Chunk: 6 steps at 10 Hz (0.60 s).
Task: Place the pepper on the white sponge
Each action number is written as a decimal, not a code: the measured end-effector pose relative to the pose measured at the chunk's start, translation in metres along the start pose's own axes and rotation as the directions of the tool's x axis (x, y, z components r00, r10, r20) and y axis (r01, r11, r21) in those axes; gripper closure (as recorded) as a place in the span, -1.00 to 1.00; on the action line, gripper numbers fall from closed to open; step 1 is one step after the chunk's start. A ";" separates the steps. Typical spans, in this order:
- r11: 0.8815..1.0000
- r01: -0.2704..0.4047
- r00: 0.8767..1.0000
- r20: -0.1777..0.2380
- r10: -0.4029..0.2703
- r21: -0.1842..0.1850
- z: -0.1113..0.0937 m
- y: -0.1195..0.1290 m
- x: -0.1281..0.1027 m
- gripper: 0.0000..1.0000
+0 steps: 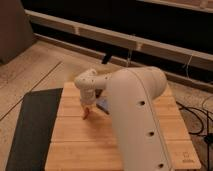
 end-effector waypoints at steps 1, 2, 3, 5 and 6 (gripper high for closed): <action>1.000 -0.002 1.000 -0.003 0.002 -0.001 0.001 -0.001 0.001 0.98; 1.000 -0.004 1.000 -0.002 0.004 -0.001 -0.001 -0.001 0.001 1.00; 1.000 -0.009 1.000 0.010 0.009 0.006 -0.006 -0.003 -0.003 1.00; 1.000 -0.013 0.997 0.074 0.011 0.028 -0.034 -0.003 -0.022 1.00; 0.999 -0.013 0.994 0.108 0.009 0.036 -0.052 -0.002 -0.031 1.00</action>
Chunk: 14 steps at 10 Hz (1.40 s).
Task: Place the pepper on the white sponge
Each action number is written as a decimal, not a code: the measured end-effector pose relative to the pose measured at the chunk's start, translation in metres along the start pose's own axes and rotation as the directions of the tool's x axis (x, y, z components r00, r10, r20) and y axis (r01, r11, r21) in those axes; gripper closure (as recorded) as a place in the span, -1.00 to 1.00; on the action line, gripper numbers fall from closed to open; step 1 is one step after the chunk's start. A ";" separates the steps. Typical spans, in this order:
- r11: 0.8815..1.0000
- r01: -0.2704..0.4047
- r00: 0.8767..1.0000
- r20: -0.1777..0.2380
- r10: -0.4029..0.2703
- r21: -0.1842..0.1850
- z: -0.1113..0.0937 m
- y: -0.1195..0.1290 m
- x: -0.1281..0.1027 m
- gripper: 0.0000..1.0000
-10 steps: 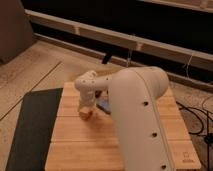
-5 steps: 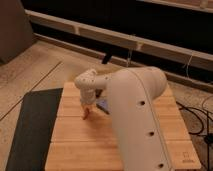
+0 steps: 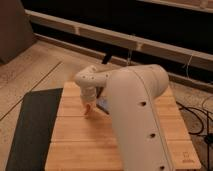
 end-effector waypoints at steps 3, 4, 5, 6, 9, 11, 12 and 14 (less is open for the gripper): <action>0.999 -0.019 0.997 0.076 0.016 0.034 -0.039 -0.014 -0.019 1.00; 0.998 -0.041 0.996 0.075 0.037 0.054 -0.042 -0.028 -0.016 1.00; 0.995 -0.065 0.996 0.064 0.060 0.079 -0.041 -0.042 -0.009 1.00; 0.990 -0.099 0.994 0.049 0.094 0.101 -0.037 -0.059 0.000 1.00; 0.981 -0.148 0.989 0.020 0.147 0.127 -0.027 -0.076 0.015 1.00; 0.978 -0.163 0.986 0.000 0.165 0.130 -0.019 -0.079 0.020 1.00; 0.977 -0.173 0.985 -0.007 0.175 0.122 -0.015 -0.079 0.020 1.00; 0.979 -0.171 0.984 -0.021 0.175 0.110 -0.006 -0.077 0.019 1.00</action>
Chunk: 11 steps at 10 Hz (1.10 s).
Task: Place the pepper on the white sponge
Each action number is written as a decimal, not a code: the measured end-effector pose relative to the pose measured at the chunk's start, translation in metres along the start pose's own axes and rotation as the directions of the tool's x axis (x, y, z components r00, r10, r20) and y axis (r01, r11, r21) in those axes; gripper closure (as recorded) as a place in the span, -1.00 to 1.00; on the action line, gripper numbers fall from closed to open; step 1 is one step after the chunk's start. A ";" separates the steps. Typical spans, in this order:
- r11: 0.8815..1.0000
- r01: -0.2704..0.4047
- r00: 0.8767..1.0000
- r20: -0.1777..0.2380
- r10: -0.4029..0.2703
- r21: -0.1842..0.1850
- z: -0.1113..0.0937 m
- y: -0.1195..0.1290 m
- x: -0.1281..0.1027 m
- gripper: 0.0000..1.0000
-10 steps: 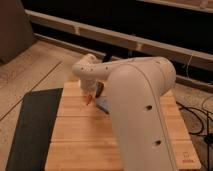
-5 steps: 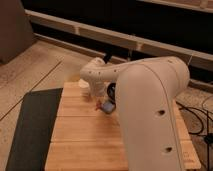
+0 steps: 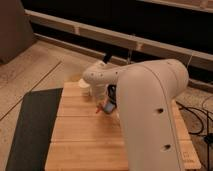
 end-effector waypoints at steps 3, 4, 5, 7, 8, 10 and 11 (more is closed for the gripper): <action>1.000 0.004 1.000 -0.024 -0.004 -0.003 0.012 -0.002 -0.001 1.00; 1.000 0.001 1.000 -0.027 -0.001 0.000 0.014 -0.005 -0.003 1.00; 1.000 -0.004 1.000 -0.027 0.004 0.005 0.014 -0.009 -0.006 1.00; 1.000 -0.014 1.000 -0.019 0.014 0.007 0.012 -0.016 -0.013 1.00; 1.000 -0.021 1.000 -0.014 0.021 0.006 0.011 -0.019 -0.017 1.00; 1.000 -0.026 1.000 -0.010 0.026 0.001 0.011 -0.023 -0.021 0.76; 1.000 -0.022 1.000 -0.019 0.022 -0.010 0.013 -0.020 -0.019 0.50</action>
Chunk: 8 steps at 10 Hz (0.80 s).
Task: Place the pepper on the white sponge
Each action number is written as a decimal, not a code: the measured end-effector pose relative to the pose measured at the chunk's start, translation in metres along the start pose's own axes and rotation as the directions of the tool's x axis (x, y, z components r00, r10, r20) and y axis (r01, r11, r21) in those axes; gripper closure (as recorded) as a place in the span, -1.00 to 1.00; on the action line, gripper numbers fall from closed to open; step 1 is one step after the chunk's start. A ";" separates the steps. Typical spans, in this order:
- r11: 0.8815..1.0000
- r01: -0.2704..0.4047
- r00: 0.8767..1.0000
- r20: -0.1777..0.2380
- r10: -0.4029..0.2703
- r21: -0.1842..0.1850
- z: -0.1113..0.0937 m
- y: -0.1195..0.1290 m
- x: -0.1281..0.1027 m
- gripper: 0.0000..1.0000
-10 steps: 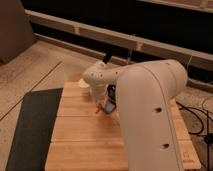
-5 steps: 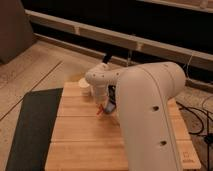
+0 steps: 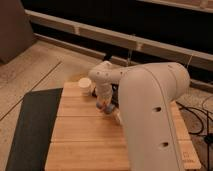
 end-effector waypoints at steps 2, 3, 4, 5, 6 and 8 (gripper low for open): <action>1.000 0.007 1.000 -0.014 -0.008 -0.013 0.003 0.003 0.003 0.11; 1.000 0.011 1.000 -0.017 -0.011 -0.019 0.004 0.005 0.004 -0.06; 1.000 0.014 1.000 -0.021 -0.014 -0.025 0.005 0.006 0.004 -0.30; 0.999 0.015 1.000 -0.021 -0.015 -0.028 0.005 0.006 0.004 -0.44; 0.999 0.018 1.000 -0.020 -0.019 -0.033 0.005 0.007 0.004 -0.54; 0.999 0.020 1.000 -0.021 -0.021 -0.044 0.003 0.009 0.005 -0.55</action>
